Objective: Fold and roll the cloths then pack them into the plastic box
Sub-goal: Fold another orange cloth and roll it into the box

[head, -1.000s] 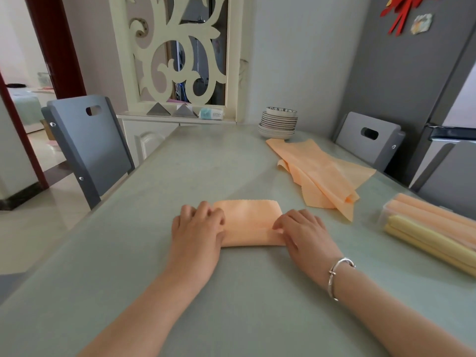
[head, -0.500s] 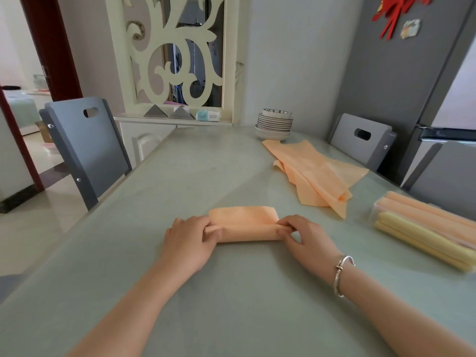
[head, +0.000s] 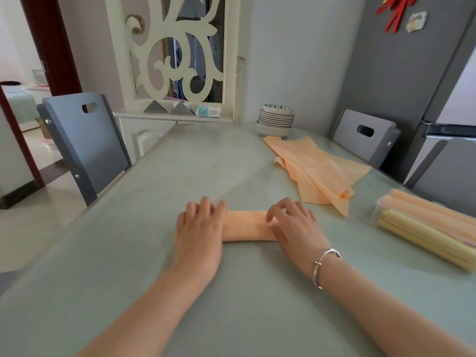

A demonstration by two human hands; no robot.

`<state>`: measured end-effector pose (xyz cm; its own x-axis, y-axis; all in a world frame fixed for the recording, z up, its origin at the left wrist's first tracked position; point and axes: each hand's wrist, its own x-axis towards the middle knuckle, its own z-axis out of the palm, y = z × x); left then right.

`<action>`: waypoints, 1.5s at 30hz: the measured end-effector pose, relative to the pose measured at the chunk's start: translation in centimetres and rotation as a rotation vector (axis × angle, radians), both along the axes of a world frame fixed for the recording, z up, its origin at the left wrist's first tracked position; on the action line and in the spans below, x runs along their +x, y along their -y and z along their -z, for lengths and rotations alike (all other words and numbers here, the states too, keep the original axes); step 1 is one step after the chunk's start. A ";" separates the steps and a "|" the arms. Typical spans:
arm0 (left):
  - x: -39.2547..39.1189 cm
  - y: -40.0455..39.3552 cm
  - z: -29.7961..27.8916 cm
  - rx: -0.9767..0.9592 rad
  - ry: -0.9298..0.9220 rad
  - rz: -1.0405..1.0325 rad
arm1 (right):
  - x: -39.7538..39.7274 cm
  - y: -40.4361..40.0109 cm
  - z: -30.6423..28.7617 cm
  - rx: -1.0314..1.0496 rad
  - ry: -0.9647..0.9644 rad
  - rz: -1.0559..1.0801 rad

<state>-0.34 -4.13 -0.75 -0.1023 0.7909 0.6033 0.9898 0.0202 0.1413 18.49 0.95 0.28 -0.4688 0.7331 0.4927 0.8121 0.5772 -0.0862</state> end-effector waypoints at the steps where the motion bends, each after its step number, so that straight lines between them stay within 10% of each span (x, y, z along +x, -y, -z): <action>1: 0.0 -0.1 0.0 0.005 -0.056 0.070 | -0.2 0.1 0.0 0.024 0.051 -0.042; 12: -1.4 0.6 -0.7 -0.147 0.026 0.219 | 0.9 0.6 -0.2 -0.091 0.053 -0.099; 20: -2.4 -0.1 -0.1 -0.373 0.676 0.147 | 0.9 1.2 0.0 -0.387 -0.215 -0.040; 26: -0.3 0.2 -0.4 0.012 0.081 0.105 | -0.6 1.0 0.8 -0.082 -0.016 0.053; 31: -0.3 0.3 -0.8 -0.123 -0.223 0.266 | 0.6 0.7 0.4 -0.188 0.199 -0.136; 45: -1.5 1.8 -1.5 -0.350 -0.076 0.298 | 1.6 1.1 -1.3 -0.277 0.297 -0.140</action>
<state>-1.82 -5.97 0.75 0.1948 0.9365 0.2917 0.9668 -0.2335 0.1039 20.05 -0.13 1.56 -0.6650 0.7379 0.1147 0.7405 0.6716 -0.0273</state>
